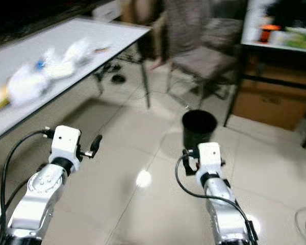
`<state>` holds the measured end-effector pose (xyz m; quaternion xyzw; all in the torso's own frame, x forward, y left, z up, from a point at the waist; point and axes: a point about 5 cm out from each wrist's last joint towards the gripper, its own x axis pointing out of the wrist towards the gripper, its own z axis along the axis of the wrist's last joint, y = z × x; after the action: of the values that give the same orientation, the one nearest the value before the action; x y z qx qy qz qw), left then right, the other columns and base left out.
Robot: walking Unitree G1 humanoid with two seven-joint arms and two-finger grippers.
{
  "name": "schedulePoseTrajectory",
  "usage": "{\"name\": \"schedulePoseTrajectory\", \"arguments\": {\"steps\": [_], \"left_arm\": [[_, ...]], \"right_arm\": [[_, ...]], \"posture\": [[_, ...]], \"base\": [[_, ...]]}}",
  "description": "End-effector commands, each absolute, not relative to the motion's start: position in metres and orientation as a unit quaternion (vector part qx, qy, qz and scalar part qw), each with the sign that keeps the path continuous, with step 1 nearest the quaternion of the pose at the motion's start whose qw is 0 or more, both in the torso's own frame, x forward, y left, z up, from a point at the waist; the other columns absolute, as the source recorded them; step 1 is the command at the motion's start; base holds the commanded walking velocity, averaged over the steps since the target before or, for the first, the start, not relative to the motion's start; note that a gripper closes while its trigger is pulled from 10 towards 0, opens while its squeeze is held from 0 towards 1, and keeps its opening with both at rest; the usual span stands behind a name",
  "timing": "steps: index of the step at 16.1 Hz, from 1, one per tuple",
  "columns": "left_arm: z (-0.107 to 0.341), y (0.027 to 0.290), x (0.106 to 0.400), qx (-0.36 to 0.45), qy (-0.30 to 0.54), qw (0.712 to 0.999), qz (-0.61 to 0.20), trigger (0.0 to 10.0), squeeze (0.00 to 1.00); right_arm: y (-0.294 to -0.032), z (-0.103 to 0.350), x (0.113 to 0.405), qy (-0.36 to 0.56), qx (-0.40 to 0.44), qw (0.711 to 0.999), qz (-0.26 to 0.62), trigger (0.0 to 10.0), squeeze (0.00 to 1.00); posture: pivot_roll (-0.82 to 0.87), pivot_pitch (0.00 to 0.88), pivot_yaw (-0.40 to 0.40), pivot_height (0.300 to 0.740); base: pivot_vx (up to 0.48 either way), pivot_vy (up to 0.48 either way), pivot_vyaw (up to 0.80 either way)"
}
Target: Picking trash to rubbish bin
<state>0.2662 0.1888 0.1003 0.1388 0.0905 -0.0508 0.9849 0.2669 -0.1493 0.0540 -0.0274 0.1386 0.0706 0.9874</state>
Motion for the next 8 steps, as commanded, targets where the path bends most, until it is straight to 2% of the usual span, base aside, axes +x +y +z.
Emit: {"name": "schedulePoseTrajectory", "arguments": {"steps": [1,6,8], "left_arm": [[0.101,0.188,0.263,0.143,0.089,0.985,-0.048,10.0,0.0],[0.1,0.19,0.25,0.112,0.11,0.987,-0.036,10.0,0.0],[0.107,0.19,0.256,0.139,0.082,0.987,-0.025,10.0,0.0]], "right_arm": [[-0.143,0.062,0.271,0.127,-0.03,0.987,0.093,10.0,0.0],[-0.141,0.062,0.27,0.131,-0.027,0.986,0.103,10.0,0.0],[-0.142,0.067,0.271,0.123,-0.019,0.987,0.099,10.0,0.0]], "posture": [[-0.01,0.0,-0.003,0.74],[0.0,0.0,-0.02,0.74],[0.0,0.0,-0.019,0.74]], "base": [[0.0,0.0,0.8],[0.0,0.0,0.8],[0.0,0.0,0.8]]}}
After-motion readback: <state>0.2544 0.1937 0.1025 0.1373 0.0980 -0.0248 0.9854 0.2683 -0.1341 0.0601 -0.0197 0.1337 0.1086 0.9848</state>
